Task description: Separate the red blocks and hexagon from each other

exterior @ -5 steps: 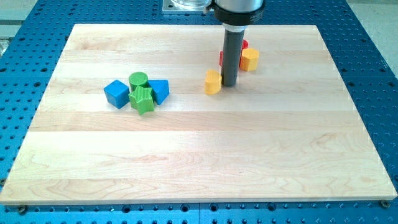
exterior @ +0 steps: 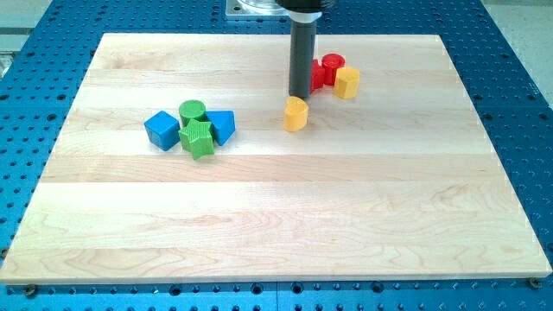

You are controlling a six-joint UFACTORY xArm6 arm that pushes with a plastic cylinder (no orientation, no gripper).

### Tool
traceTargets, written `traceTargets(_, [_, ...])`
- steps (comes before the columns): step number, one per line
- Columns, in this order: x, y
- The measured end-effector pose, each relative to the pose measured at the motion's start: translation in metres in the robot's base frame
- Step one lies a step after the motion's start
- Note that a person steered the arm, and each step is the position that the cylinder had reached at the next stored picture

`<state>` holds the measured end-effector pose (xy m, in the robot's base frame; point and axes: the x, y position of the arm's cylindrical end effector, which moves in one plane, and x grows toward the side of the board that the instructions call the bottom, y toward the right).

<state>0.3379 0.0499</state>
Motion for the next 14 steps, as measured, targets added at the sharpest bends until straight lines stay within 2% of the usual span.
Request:
traceTargets(3, [-0.003,0.052])
traceTargets(4, [-0.018,0.063])
traceTargets(5, [-0.039,0.051])
traceTargets(6, [-0.039,-0.009])
traceTargets(7, [-0.039,-0.046])
traceTargets(8, [-0.063,-0.032])
traceTargets(9, [-0.113,-0.029])
traceTargets(10, [-0.135,0.016])
traceTargets(11, [-0.128,0.047])
traceTargets(12, [-0.121,0.051])
traceTargets(14, [-0.080,0.051])
